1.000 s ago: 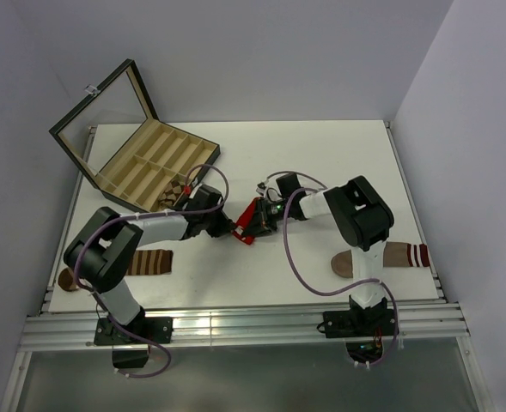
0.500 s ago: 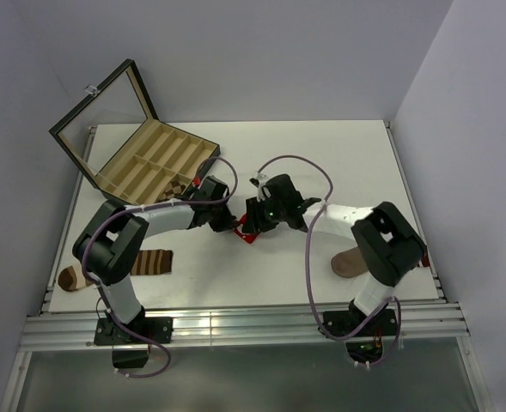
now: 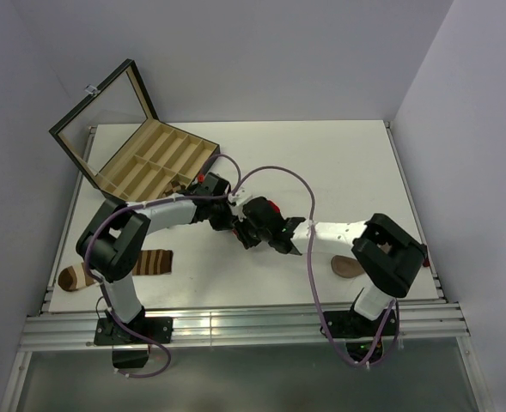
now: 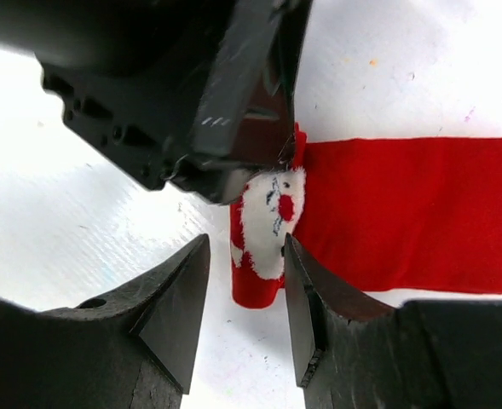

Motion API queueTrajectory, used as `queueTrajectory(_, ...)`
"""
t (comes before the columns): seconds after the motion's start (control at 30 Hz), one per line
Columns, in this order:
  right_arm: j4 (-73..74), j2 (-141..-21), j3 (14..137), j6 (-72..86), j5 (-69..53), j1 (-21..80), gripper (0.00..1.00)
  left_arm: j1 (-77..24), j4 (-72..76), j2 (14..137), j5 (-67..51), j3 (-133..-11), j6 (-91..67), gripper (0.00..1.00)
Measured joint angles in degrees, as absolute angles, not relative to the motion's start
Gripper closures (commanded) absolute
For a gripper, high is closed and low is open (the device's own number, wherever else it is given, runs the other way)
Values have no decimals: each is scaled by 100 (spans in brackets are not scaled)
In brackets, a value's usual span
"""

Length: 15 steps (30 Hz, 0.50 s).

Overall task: Roll the socks
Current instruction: Roll the sock at the center of the board.

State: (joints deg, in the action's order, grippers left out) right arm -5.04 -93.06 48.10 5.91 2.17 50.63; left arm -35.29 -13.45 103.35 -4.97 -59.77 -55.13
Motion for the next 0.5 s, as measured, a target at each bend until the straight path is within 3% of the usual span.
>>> queueTrajectory(0.2, -513, -9708, 4847, 349, 799, 5376, 57, -3498, -1365, 10335, -556, -5977, -5511, 100)
queueTrajectory(0.27, -486, -9802, 4847, 331, 904, 5400, 67, -3492, -1372, 10335, -574, -5977, -5511, 100)
queueTrajectory(0.33, -491, -9815, 4842, 333, 950, 5404, 86, -3489, -1380, 10335, -580, -5977, -5511, 98)
queueTrajectory(0.43, -508, -9808, 4842, 362, 910, 5391, 100, -3485, -1378, 10335, -580, -5977, -5511, 90)
queueTrajectory(0.5, -508, -9795, 4842, 399, 762, 5328, 100, -3476, -1376, 10335, -585, -5975, -5507, 79)
